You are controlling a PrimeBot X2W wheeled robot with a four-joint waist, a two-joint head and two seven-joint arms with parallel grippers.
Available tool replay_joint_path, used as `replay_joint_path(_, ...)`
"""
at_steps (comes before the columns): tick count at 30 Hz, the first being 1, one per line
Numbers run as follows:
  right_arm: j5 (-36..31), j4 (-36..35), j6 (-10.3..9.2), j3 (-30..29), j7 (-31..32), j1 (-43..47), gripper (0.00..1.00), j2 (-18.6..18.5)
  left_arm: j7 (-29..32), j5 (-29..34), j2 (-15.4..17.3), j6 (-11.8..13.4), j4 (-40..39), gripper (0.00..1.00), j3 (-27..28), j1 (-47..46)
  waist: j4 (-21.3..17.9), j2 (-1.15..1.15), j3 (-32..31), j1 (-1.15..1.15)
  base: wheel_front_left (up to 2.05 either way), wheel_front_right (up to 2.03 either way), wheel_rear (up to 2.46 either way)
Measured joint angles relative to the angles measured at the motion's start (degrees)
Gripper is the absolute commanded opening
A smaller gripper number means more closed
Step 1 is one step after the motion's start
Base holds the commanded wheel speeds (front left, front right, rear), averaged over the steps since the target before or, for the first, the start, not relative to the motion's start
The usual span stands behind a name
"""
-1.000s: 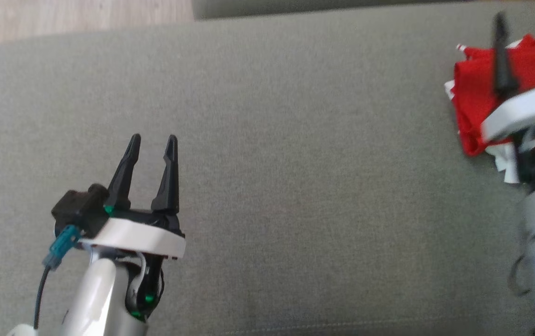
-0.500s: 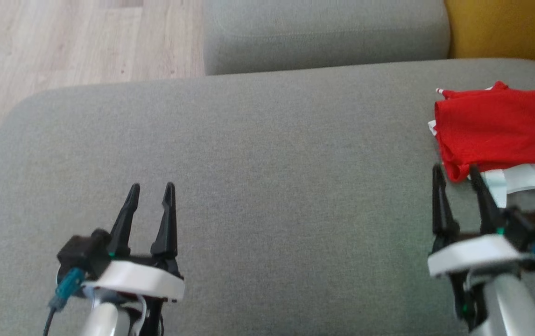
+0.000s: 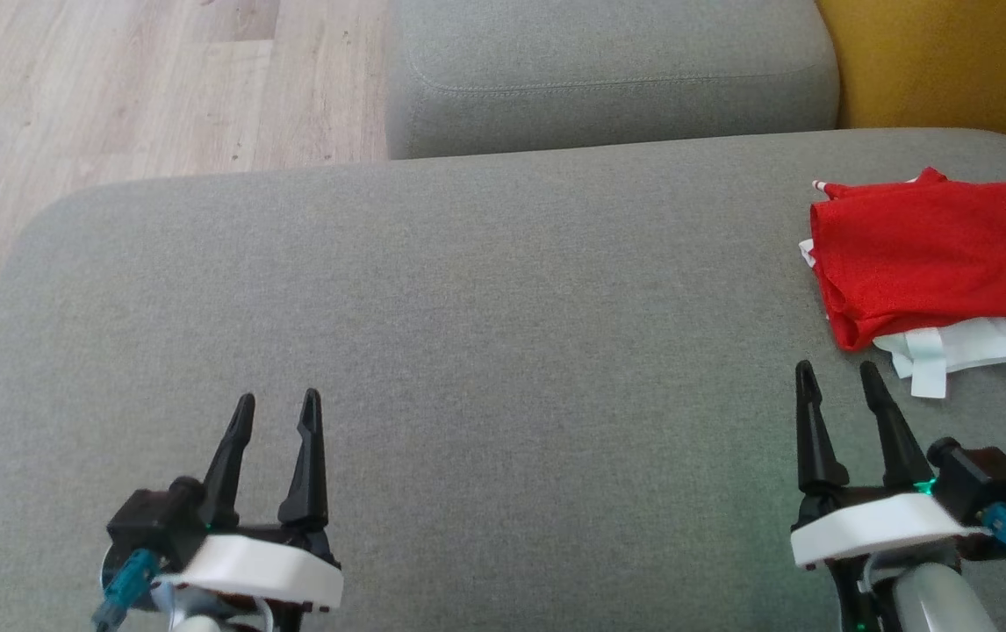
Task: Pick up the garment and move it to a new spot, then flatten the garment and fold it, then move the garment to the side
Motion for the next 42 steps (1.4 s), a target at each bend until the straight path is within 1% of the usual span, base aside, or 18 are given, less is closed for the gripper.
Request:
replay_joint_path(6, 0.1, -0.7, 0.0, -0.2, 0.0, 0.0, 1.0, 0.0, 0.0, -1.0, 0.0, 0.5, -0.3, 1.0, 0.2, 0.0, -0.1, 0.0, 0.1, 0.0, 0.0, 0.0, 0.0)
replay_joint_path(10, 0.2, -1.2, 0.0, -0.2, 0.0, 0.0, 1.0, 0.0, 0.0, -2.1, 0.0, 0.4, -0.1, 1.0, 0.3, 0.1, -0.2, 0.0, 0.1, 0.0, 0.0, 0.0, 0.0)
replay_joint_path(17, 0.4, -1.5, 0.0, -0.2, 0.0, 0.0, 1.0, 0.0, 0.0, -2.1, 0.0, 0.0, -0.1, 1.0, 1.5, 0.1, -0.2, 0.0, 0.2, 0.0, 0.0, 0.0, 0.0)
replay_joint_path(28, 1.0, -1.7, 0.0, 0.5, -0.1, 0.0, 1.0, 0.0, 0.0, -2.1, 0.0, 0.1, -0.3, 1.0, 1.6, 0.3, -0.2, 0.0, 0.2, 0.0, 0.0, 0.0, 0.0)
replay_joint_path(30, 1.1, -1.7, 0.0, 0.7, -0.1, 0.0, 1.0, 0.0, 0.0, -2.5, 0.0, 0.5, -0.4, 1.0, 1.6, 0.3, -0.2, 0.0, 0.3, 0.0, 0.0, 0.0, 0.0)
replay_joint_path(31, 1.3, -1.3, 0.0, 0.8, -0.1, 0.0, 0.0, 0.0, 0.0, -3.1, 0.0, 0.5, 0.1, 0.0, 1.6, 0.3, -0.2, 0.0, 0.3, 0.0, 0.0, 0.0, 0.0)
replay_joint_path(35, 1.4, 2.4, 0.0, 0.9, 0.1, 1.9, 0.0, 0.0, 0.1, -3.2, -0.1, 0.5, 4.0, 0.0, 1.4, 2.1, -0.2, 0.0, 0.3, 0.0, 0.0, 0.0, 0.0)
replay_joint_path(42, 5.6, 2.6, 0.0, 0.8, 1.0, 3.1, 0.0, 0.1, 1.1, -7.3, -0.1, 0.4, 4.5, 0.0, 1.5, 2.7, -0.3, 0.0, 0.5, 0.0, 0.0, 0.0, 0.0)
